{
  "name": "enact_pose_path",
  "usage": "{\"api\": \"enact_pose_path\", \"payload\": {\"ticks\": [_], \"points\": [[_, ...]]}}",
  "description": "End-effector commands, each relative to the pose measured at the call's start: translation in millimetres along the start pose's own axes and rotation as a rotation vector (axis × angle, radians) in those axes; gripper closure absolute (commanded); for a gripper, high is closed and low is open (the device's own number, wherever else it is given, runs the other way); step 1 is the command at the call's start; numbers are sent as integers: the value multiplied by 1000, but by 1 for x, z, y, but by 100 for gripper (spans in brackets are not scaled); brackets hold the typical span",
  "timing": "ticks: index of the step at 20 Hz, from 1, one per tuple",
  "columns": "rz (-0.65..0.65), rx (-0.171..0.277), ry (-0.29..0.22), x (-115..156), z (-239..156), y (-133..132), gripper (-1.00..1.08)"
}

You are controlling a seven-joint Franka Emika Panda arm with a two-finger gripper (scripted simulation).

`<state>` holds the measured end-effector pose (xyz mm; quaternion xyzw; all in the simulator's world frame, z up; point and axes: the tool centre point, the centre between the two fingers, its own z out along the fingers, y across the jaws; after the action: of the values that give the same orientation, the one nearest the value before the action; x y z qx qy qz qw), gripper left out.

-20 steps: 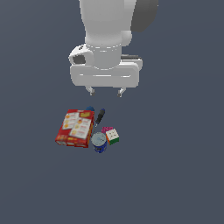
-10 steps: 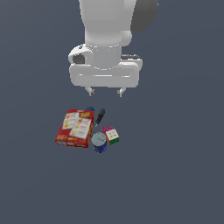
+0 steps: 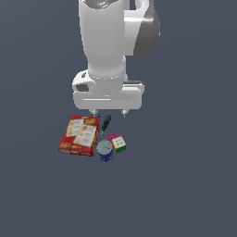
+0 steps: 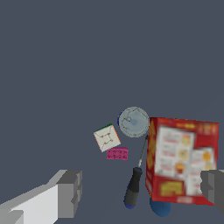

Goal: Pick up a designated object from a clutter of objects.

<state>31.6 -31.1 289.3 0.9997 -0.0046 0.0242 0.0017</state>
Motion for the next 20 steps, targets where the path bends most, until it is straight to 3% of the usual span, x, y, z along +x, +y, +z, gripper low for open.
{"api": "enact_pose_path", "payload": {"ticks": [1,11,20], "points": [[-13,2,-7,6,22,4,-92],[-68,5,-35,23,121,23,-92],[-92,5,-47,24,164,31,-92]]}}
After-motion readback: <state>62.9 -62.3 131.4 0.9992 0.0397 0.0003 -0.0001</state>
